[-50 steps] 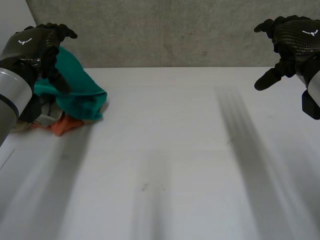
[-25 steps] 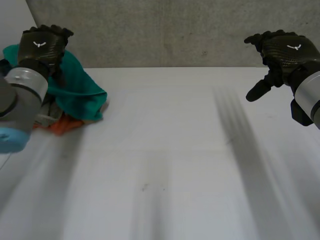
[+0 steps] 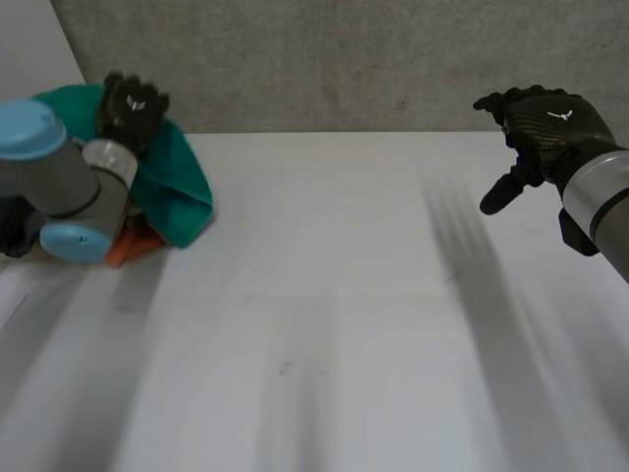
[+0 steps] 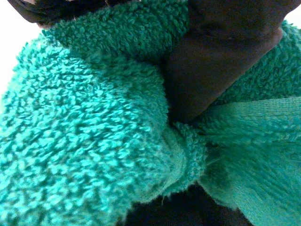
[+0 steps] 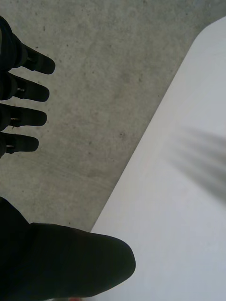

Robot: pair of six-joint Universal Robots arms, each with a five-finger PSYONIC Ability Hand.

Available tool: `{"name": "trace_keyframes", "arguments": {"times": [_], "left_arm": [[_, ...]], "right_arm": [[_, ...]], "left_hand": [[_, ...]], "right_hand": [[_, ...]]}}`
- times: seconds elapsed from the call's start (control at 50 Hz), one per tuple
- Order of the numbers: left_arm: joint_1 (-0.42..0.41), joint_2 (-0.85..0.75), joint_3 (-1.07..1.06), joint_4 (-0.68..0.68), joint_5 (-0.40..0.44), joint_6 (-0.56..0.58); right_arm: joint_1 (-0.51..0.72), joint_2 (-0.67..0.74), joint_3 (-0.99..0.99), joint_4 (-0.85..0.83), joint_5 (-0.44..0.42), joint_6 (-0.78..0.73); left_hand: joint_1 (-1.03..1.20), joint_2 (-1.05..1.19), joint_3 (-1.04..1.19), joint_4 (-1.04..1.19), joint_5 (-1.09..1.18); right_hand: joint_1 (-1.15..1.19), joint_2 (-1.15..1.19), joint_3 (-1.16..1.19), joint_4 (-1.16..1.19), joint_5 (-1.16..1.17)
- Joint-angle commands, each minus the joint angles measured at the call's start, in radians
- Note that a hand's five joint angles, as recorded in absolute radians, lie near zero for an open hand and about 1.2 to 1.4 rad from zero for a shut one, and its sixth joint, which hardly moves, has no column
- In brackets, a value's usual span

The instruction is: Fold the laundry.

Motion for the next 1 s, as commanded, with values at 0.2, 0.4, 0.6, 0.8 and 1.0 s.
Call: {"name": "trace_keyframes", "arguments": {"times": [0.2,0.4,0.6,0.8,1.0], "left_arm": [[-0.245,0.44,-0.316,-0.125,0.005,-0.59],[-0.335,0.095,-0.243,-0.171,-0.003,-0.609],[-0.348,0.16,-0.217,-0.313,0.001,-0.613],[-0.194,0.442,-0.526,-0.312,0.006,-0.604],[-0.121,0.309,-0.651,-0.261,0.047,-0.604]], "right_arm": [[-0.005,-0.005,-0.057,0.026,0.003,-0.002],[-0.004,0.01,-0.052,0.06,0.002,-0.001],[-0.001,0.065,-0.065,0.144,-0.003,-0.022],[0.007,0.099,-0.016,0.396,-0.063,-0.134],[0.07,0.148,0.193,0.036,-0.083,-0.094]], "left_hand": [[0.305,0.24,0.289,0.223,0.315],[0.232,0.167,0.217,0.151,0.242],[-0.916,-0.981,-0.932,-0.998,-0.906],[-0.873,-0.937,-0.888,-0.954,-0.862],[-0.602,-0.667,-0.618,-0.684,-0.592]], "right_hand": [[-0.035,-0.027,-0.026,-0.023,-0.047],[-0.035,-0.027,-0.026,-0.023,-0.047],[-0.035,-0.027,-0.026,-0.023,-0.047],[-0.035,-0.027,-0.026,-0.023,-0.047],[-0.021,-0.014,-0.013,-0.01,-0.034]]}}
